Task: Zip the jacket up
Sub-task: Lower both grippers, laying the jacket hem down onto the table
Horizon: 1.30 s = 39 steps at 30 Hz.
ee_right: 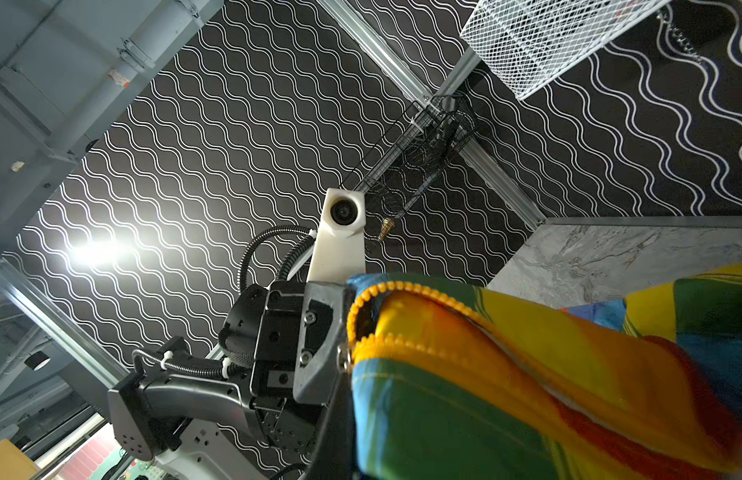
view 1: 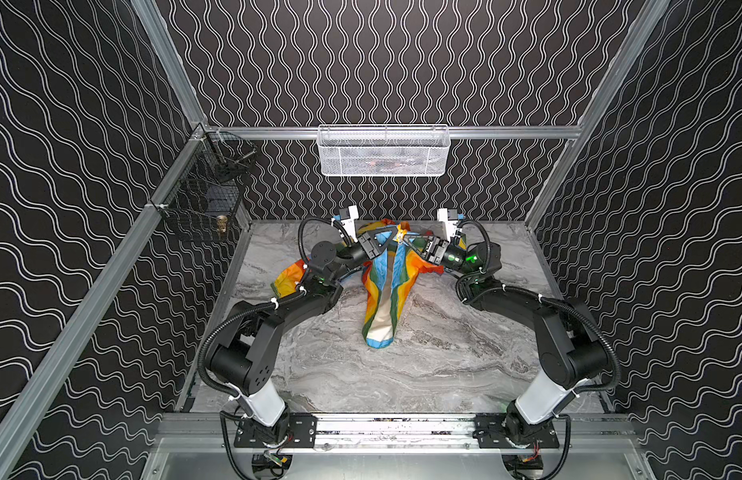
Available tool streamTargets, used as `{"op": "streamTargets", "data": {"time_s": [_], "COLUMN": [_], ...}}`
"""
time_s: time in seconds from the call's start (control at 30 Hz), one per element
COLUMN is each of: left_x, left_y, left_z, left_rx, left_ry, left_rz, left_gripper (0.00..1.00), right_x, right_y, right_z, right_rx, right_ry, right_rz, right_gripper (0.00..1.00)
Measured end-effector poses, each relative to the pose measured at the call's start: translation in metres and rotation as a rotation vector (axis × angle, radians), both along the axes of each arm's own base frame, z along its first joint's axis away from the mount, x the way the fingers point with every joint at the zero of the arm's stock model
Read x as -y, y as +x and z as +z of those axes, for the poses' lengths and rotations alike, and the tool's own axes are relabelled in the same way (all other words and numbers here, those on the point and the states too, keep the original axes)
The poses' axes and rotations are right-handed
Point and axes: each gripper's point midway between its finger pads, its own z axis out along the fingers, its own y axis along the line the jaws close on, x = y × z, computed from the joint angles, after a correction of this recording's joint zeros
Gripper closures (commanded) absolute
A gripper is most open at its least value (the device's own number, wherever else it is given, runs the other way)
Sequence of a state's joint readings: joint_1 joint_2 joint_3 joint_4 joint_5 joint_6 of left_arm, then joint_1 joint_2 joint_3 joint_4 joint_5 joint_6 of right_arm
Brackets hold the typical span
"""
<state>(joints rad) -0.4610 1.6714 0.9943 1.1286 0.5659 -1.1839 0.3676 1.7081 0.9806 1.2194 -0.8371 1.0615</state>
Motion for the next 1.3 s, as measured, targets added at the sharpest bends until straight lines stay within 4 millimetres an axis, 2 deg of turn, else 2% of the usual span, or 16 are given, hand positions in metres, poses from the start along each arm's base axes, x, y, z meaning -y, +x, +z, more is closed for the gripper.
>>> {"op": "streamTargets", "data": {"time_s": [1.3], "left_x": [0.003], "left_y": [-0.007], "left_z": [-0.018], "left_rx": [-0.019], "left_ry": [0.069], "left_rz": [-0.012], "left_gripper": [1.00], "right_x": [0.005], "right_y": [0.005], "right_z": [-0.007], "right_rx": [-0.138], "right_ry": [-0.032], "right_rz": [0.042], "right_gripper": [1.00]}}
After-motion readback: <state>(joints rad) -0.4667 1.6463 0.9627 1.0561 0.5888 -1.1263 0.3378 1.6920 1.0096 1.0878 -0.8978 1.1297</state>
